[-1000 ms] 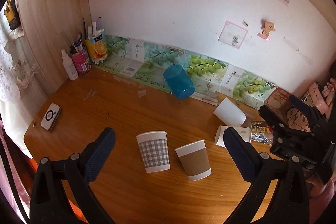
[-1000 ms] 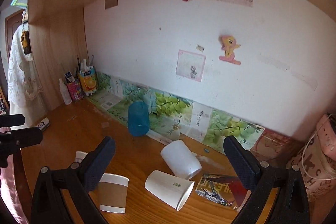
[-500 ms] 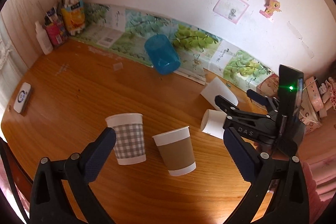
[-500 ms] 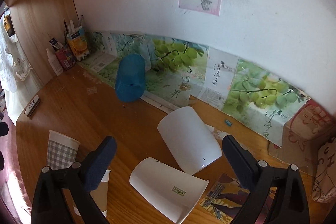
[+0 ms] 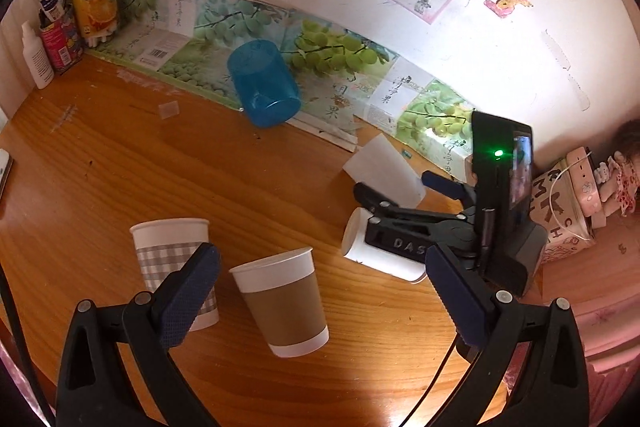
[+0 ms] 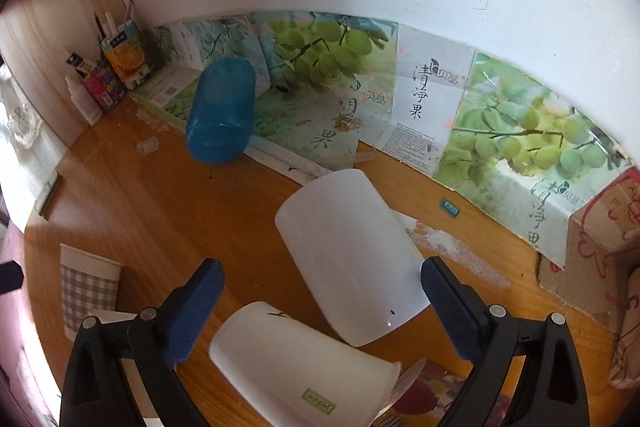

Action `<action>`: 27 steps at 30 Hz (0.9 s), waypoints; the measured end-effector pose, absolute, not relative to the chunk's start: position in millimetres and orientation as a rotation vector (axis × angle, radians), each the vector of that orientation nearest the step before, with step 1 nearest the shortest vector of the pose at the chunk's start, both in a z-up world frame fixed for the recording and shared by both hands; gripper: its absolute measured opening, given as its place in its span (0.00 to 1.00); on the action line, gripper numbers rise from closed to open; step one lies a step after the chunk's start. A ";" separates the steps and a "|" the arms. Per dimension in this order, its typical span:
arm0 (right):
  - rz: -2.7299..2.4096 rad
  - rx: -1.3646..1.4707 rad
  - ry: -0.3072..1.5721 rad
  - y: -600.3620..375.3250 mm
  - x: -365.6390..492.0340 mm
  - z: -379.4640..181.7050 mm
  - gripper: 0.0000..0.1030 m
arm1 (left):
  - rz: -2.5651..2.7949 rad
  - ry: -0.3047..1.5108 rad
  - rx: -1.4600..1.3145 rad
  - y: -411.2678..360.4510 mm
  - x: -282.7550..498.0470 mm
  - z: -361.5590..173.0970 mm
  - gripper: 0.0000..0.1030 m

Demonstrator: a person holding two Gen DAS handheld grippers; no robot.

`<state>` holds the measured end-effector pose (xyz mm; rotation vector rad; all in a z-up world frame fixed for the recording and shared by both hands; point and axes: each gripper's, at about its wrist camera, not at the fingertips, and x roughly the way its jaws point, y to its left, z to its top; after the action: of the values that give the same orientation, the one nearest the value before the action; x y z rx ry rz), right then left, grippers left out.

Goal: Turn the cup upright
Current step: 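Close the right gripper around the white cup's body and lift it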

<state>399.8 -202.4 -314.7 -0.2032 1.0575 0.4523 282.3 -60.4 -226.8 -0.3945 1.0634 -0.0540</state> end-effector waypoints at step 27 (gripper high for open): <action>0.467 -0.205 1.158 -208.5 427.9 -332.8 0.68 | -0.134 1.059 -0.411 -84.2 305.5 -221.8 0.99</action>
<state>427.9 -208.5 -332.8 -0.2049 1.1582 0.4669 305.5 -84.2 -221.8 -0.4113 1.0587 -0.1337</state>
